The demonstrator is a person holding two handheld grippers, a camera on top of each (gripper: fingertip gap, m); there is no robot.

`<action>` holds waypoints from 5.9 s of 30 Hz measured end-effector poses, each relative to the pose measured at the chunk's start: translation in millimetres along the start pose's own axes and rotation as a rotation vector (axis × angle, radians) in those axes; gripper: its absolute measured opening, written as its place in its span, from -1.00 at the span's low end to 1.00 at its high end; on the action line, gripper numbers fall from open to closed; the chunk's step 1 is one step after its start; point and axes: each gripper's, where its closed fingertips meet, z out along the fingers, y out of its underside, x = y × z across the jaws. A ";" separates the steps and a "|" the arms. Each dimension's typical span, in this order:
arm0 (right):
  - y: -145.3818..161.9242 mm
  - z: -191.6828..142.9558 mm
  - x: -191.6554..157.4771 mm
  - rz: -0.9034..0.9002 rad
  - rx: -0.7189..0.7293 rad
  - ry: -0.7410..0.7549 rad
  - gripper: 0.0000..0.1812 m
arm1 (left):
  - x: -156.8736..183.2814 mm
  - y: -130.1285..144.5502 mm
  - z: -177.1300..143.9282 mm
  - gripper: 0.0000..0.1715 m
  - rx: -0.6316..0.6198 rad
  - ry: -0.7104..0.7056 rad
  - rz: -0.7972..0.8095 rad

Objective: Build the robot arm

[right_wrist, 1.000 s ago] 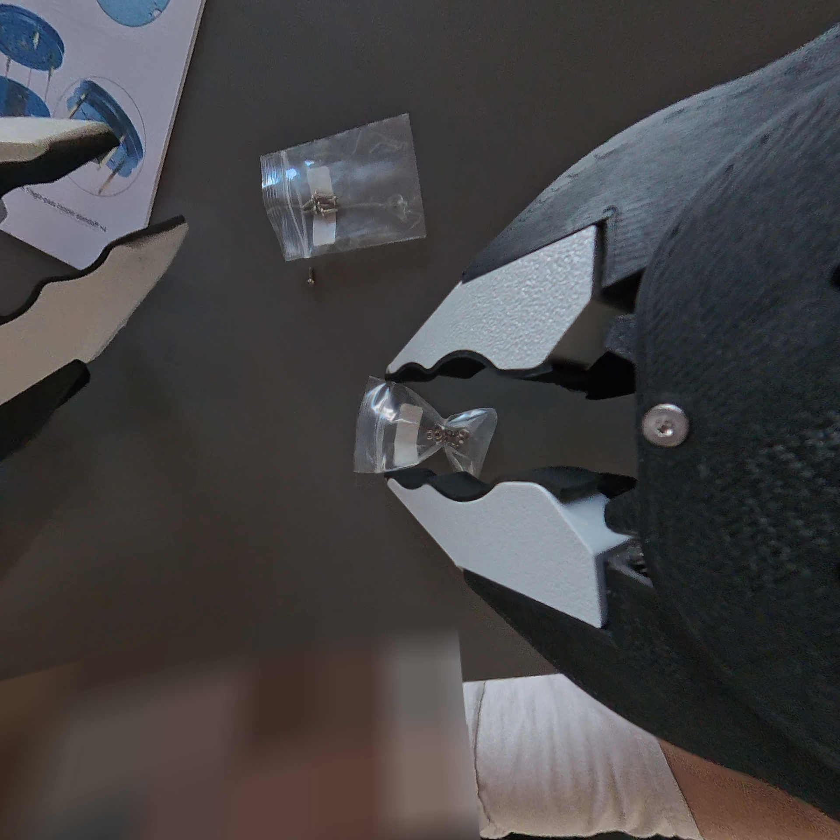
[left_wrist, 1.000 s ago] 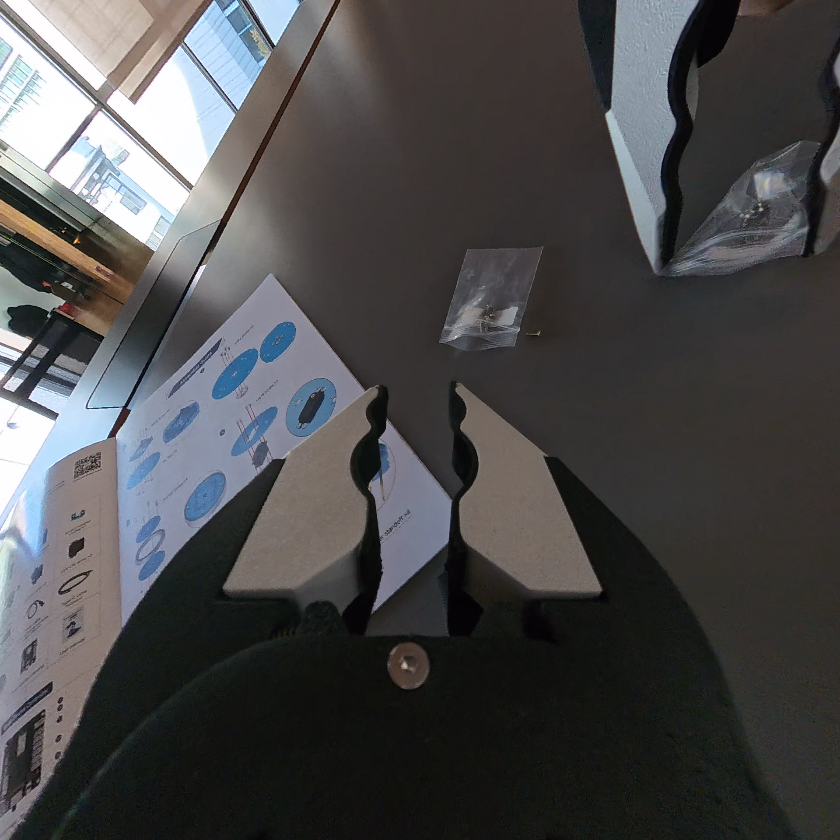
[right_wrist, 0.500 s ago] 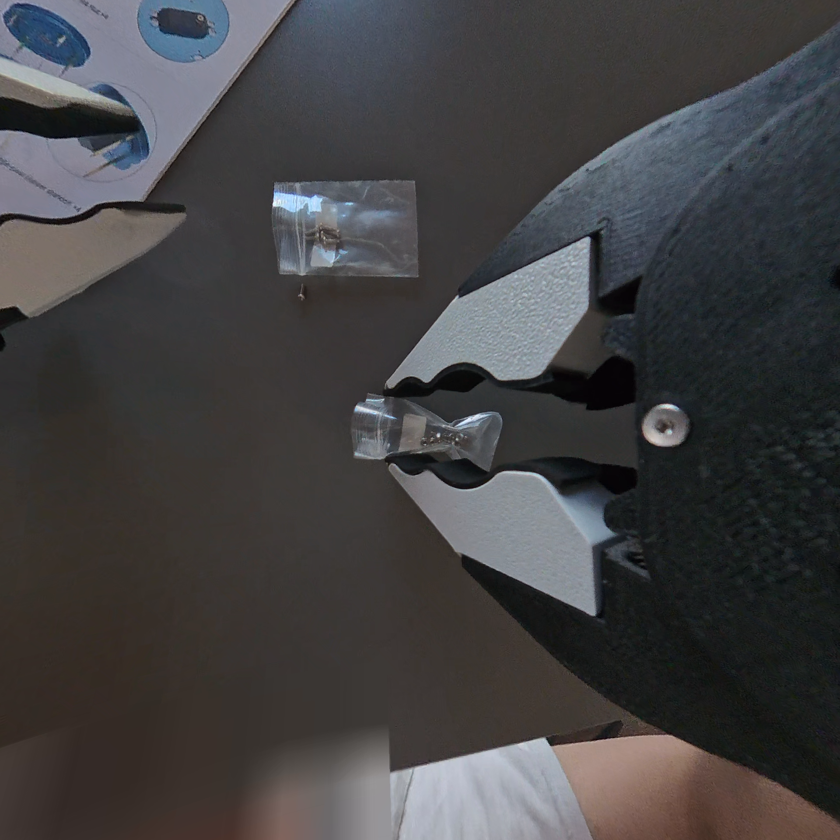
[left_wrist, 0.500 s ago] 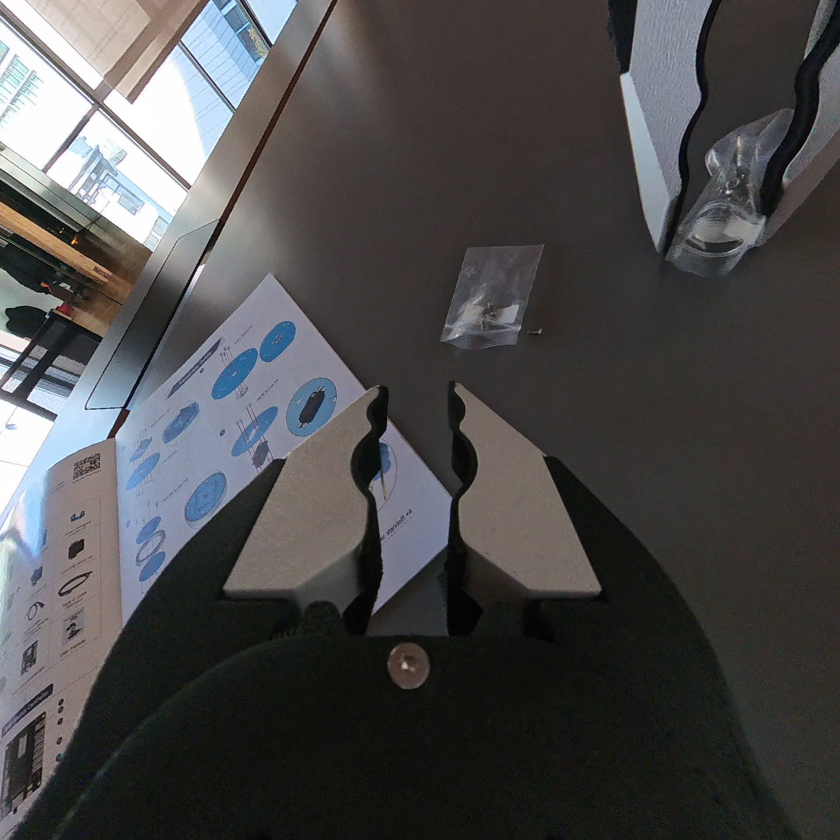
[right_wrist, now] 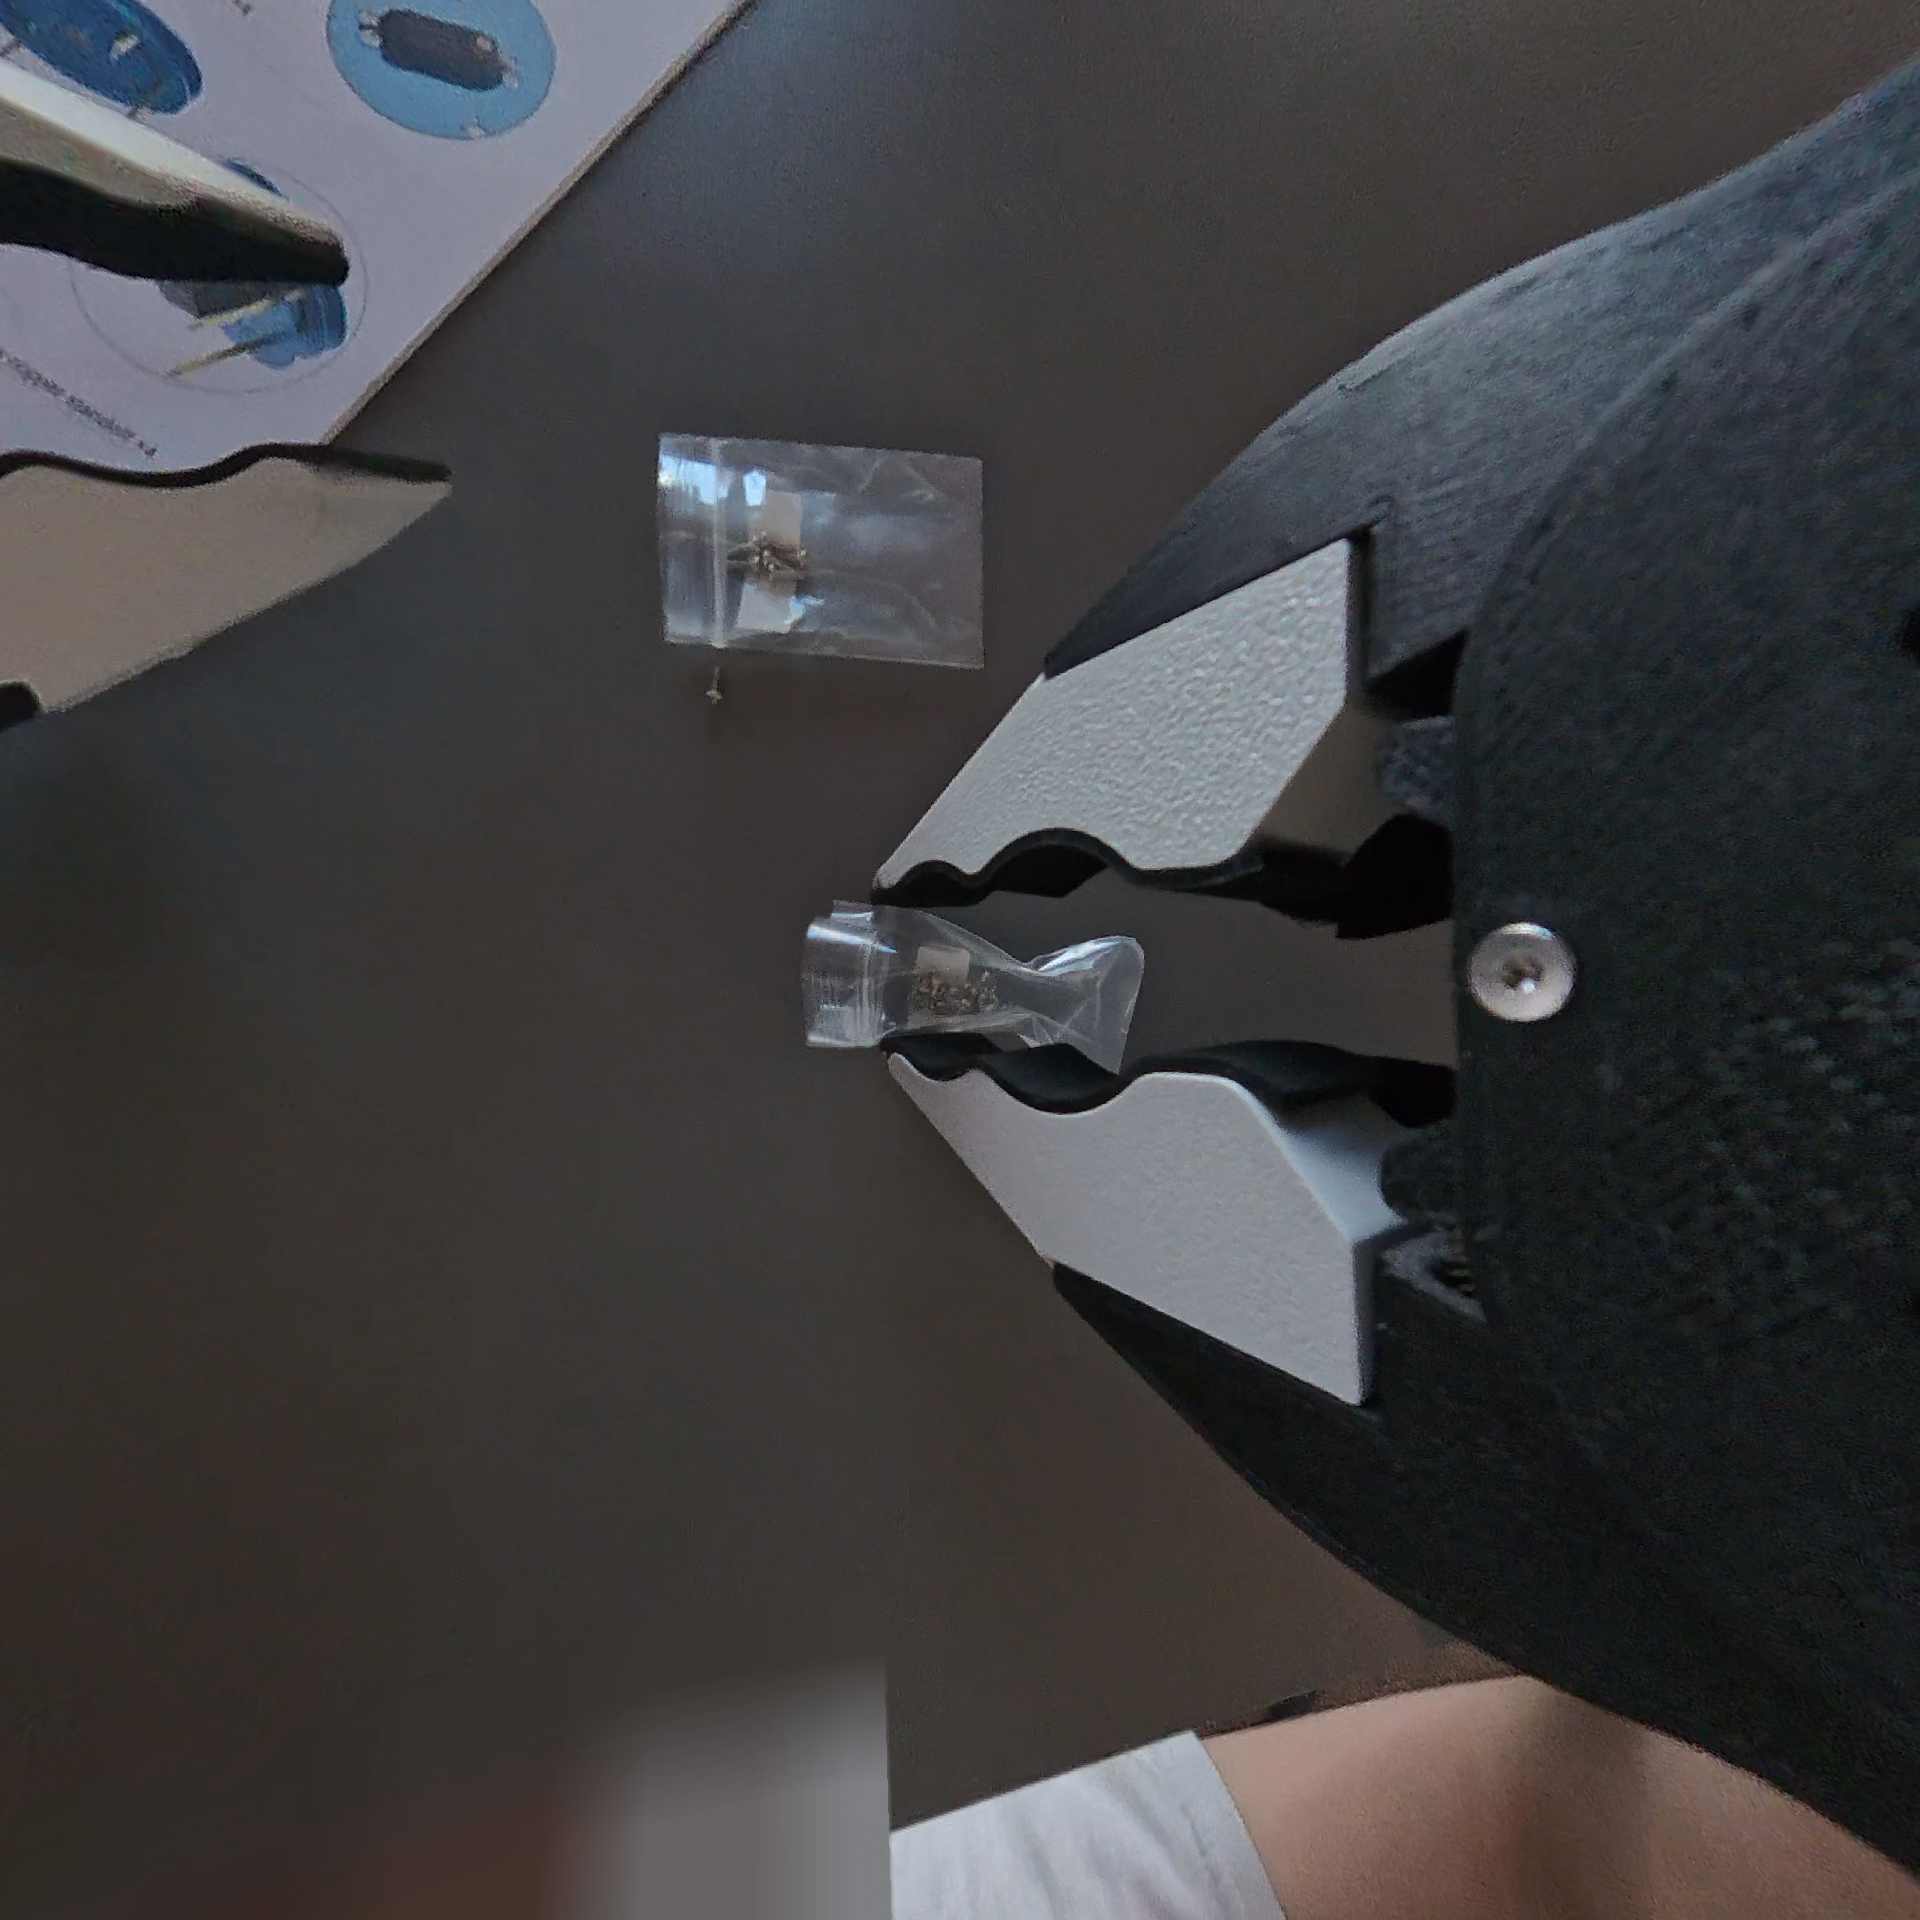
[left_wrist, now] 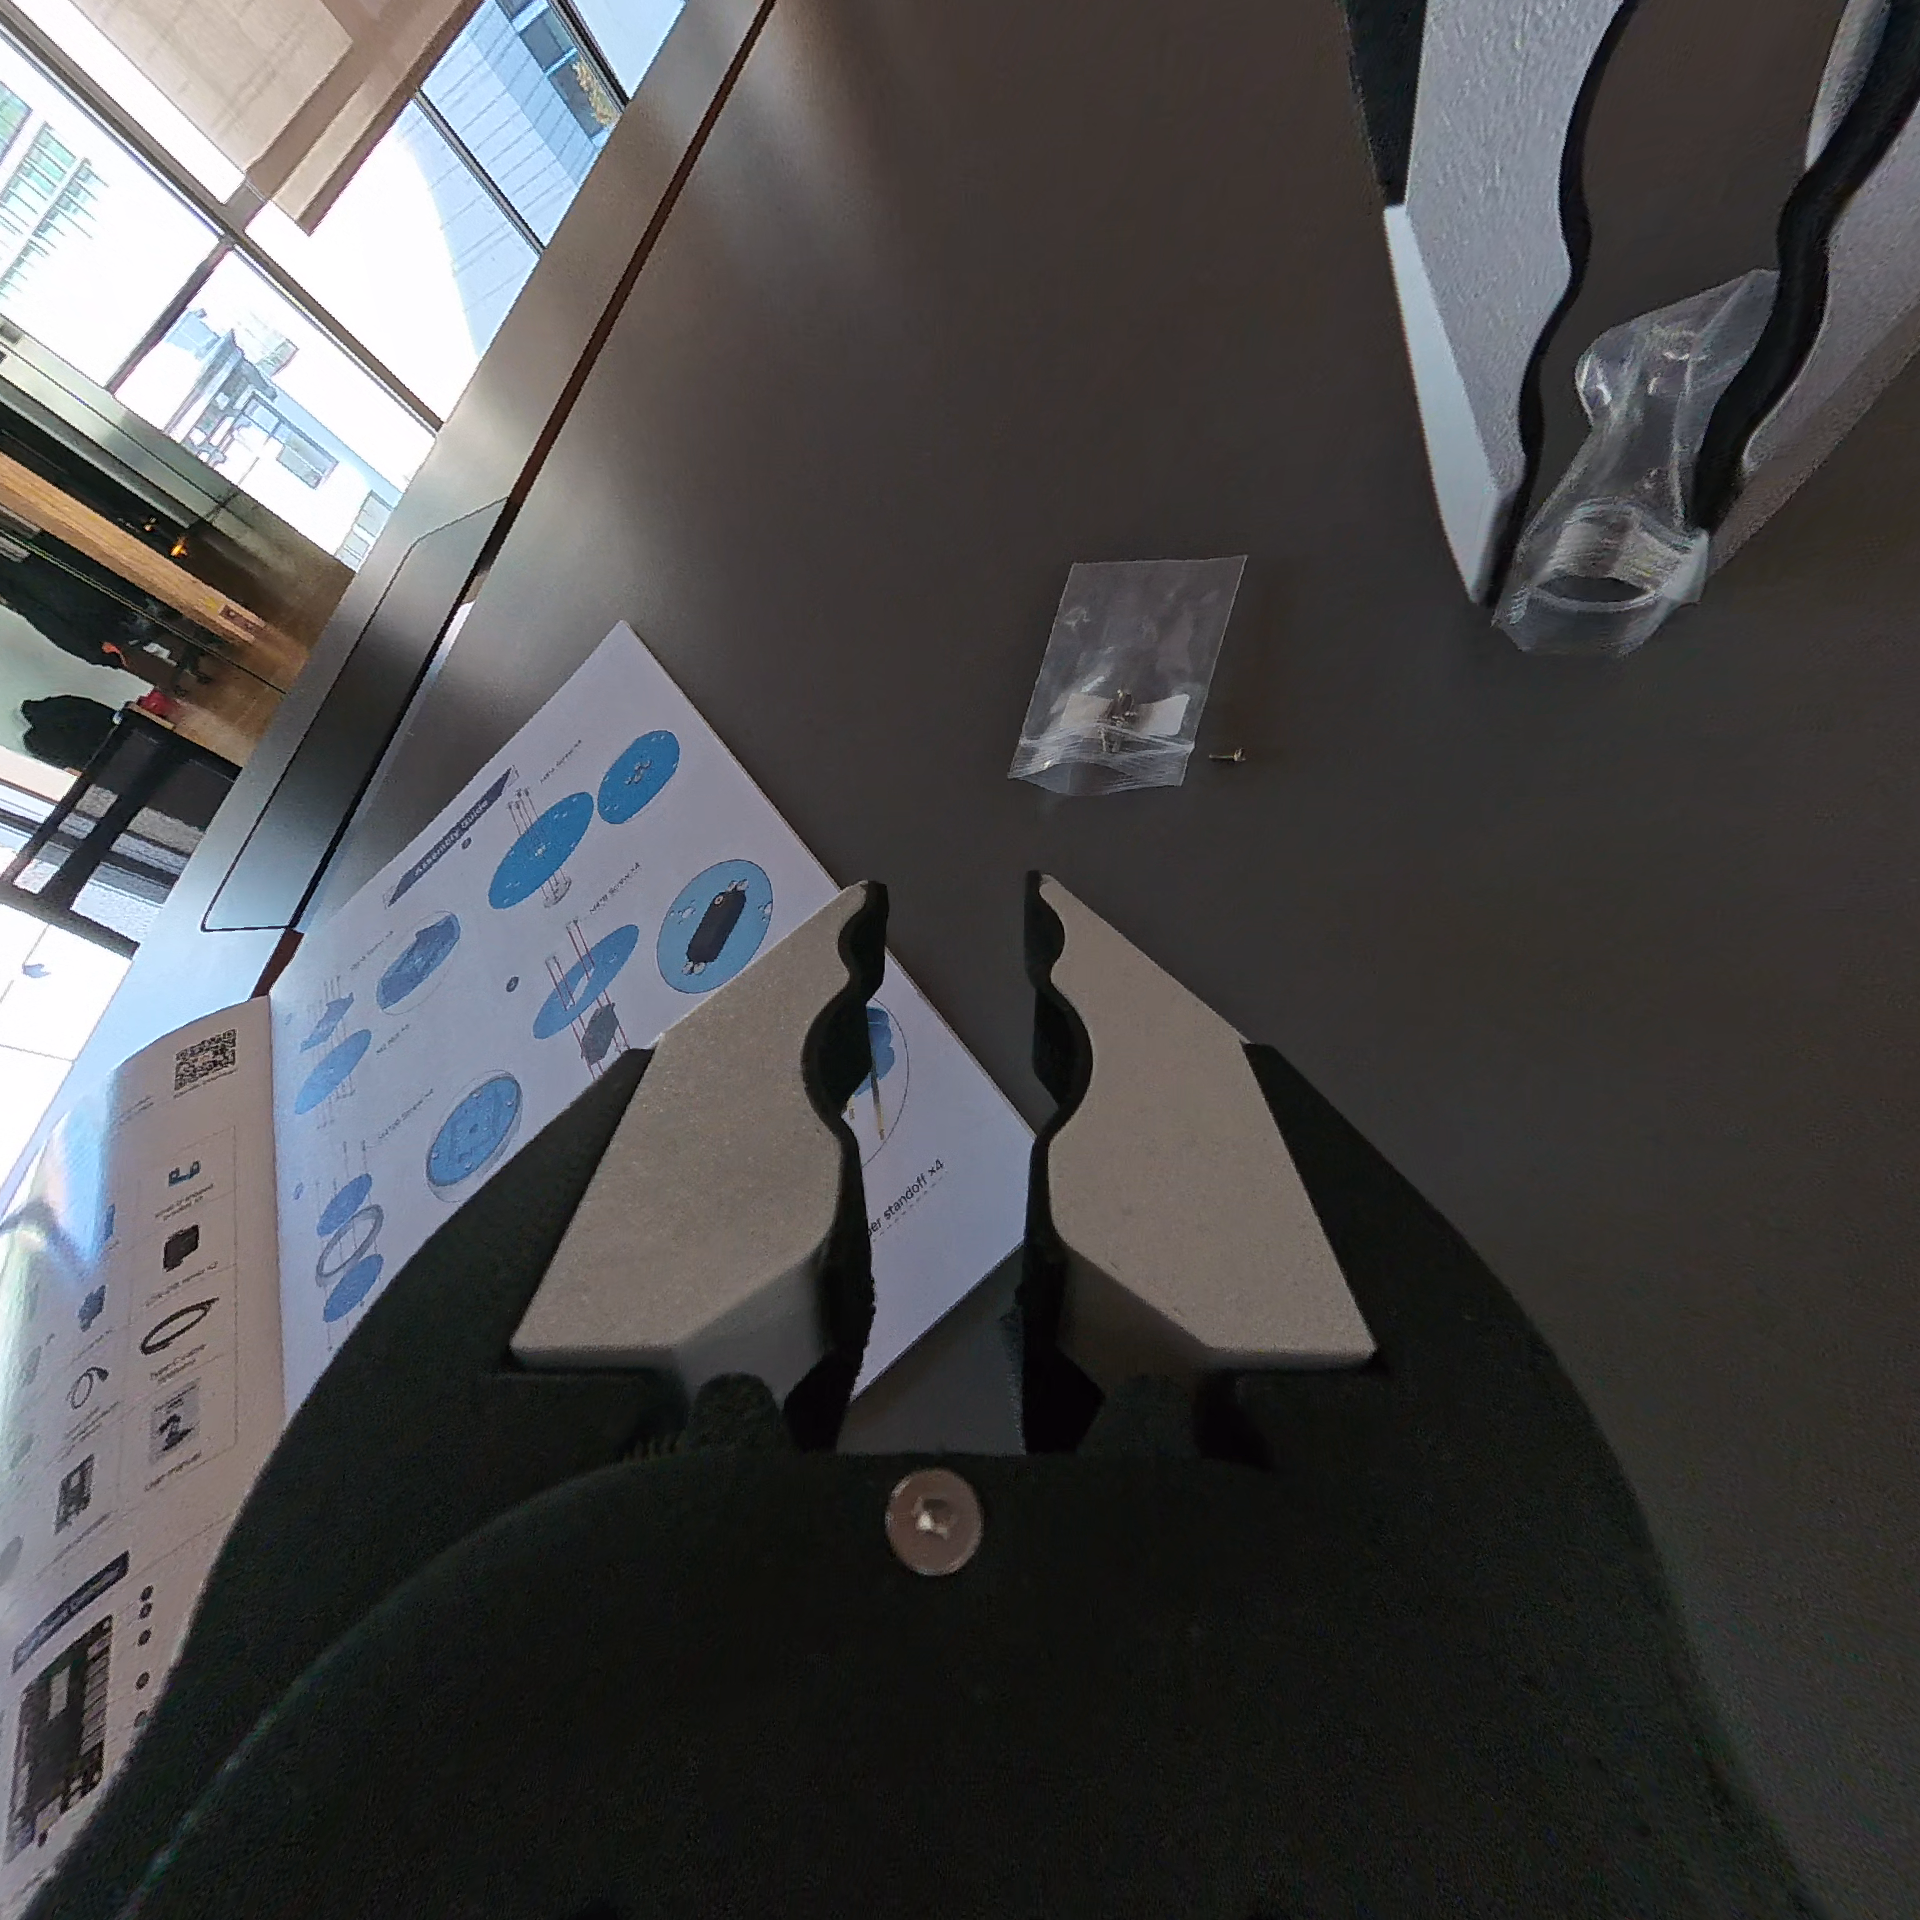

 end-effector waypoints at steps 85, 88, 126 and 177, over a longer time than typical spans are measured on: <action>-14.0 7.6 6.0 -0.022 -0.020 -0.071 -0.89 | 27.9 -26.5 -13.4 -0.68 0.121 0.110 0.005; -14.4 8.3 6.1 -0.007 -0.022 -0.087 -0.89 | 27.1 -24.7 -12.5 -0.69 0.112 0.110 0.002; -80.3 -15.0 1.4 -0.091 0.163 -0.041 -0.97 | 21.3 -33.4 -84.3 -0.66 0.228 0.112 -0.089; -508.7 154.2 -78.8 -0.189 0.057 -0.114 -0.97 | 66.2 354.0 -455.8 -0.48 0.630 -0.183 -0.472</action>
